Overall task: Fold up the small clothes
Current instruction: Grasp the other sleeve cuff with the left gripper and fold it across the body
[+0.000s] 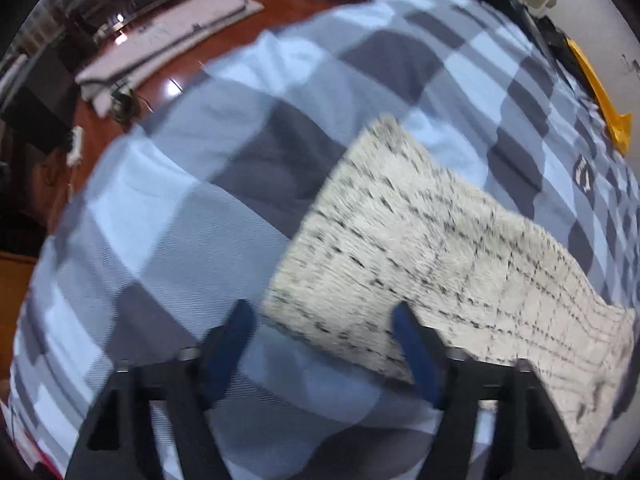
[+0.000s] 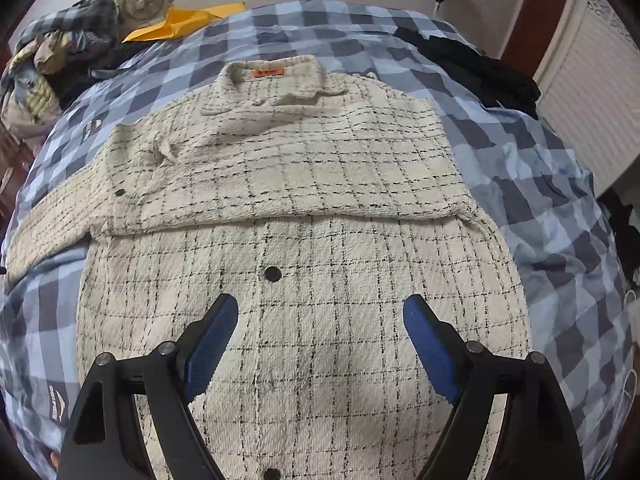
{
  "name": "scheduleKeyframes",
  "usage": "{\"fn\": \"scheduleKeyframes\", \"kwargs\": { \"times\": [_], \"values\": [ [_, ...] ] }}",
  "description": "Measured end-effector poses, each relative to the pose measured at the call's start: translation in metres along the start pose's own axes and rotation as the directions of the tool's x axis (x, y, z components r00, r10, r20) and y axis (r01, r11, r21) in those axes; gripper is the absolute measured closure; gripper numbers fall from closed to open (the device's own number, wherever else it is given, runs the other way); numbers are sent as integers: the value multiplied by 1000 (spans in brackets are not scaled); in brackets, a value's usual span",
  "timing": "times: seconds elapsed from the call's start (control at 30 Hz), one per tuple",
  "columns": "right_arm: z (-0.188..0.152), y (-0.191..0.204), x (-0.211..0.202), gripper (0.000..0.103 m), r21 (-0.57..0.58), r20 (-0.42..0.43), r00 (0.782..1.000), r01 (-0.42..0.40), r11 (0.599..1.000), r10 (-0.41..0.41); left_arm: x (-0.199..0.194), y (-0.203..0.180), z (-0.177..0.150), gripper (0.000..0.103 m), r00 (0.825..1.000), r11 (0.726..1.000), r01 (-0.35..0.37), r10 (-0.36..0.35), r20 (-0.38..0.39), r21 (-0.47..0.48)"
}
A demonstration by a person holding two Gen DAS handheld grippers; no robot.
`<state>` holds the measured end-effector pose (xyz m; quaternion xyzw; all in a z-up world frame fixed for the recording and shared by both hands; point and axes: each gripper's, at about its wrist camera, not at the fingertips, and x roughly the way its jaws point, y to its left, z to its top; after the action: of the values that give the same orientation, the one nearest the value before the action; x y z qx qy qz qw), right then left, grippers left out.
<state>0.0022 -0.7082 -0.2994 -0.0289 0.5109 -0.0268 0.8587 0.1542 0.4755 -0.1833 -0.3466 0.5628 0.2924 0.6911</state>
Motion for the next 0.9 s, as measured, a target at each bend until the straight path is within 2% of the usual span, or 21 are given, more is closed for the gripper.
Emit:
{"fn": "scheduleKeyframes", "kwargs": {
  "times": [0.03, 0.1, 0.13, 0.17, 0.3, 0.37, 0.47, 0.57, 0.67, 0.77, 0.87, 0.9],
  "values": [
    [0, -2, 2, 20, 7, -5, 1000, -4, 1000, 4, 4, -1, -1, 45, 1000, 1000, -9, 9, -13, -5],
    [1, -3, 5, 20, 18, -16, 1000, -8, 1000, 8, 8, -2, -2, 72, 1000, 1000, -6, 5, -26, -21],
    [1, -3, 6, 20, 22, -22, 1000, -7, 1000, 8, 8, -2, -3, 78, 999, 999, 25, -26, -28, -31],
    [1, -4, 7, 20, 23, -24, 1000, -5, 1000, 5, 6, -2, -3, 81, 999, 999, 36, -37, -20, -40],
    [3, -9, 4, 20, 43, -9, 1000, 18, 999, -18, -28, -17, -12, 84, 997, 999, -29, 27, 74, 27],
    [5, -16, -1, 20, 72, 10, 1000, 10, 997, -11, -53, -29, -16, 84, 990, 997, -48, 39, 134, 63],
    [9, -30, -9, 20, 126, 41, 999, -17, 992, 11, -95, -53, -22, 85, 976, 992, -43, 17, 215, 117],
    [11, -45, -17, 20, 186, 71, 997, -45, 981, 32, -144, -93, -31, 85, 956, 983, -23, -31, 293, 181],
    [14, -58, -20, 20, 234, 85, 995, -66, 970, 48, -194, -148, -49, 85, 923, 961, -13, -94, 373, 275],
    [15, -70, -22, 20, 273, 90, 994, -79, 959, 57, -239, -208, -78, 85, 881, 924, -25, -160, 446, 382],
    [14, -84, -22, 20, 312, 85, 994, -91, 946, 67, -276, -282, -126, 85, 825, 853, -70, -242, 510, 517],
    [13, -88, -21, 20, 321, 79, 994, -95, 942, 73, -281, -299, -138, 85, 818, 835, -75, -261, 512, 546]
  ]
}}
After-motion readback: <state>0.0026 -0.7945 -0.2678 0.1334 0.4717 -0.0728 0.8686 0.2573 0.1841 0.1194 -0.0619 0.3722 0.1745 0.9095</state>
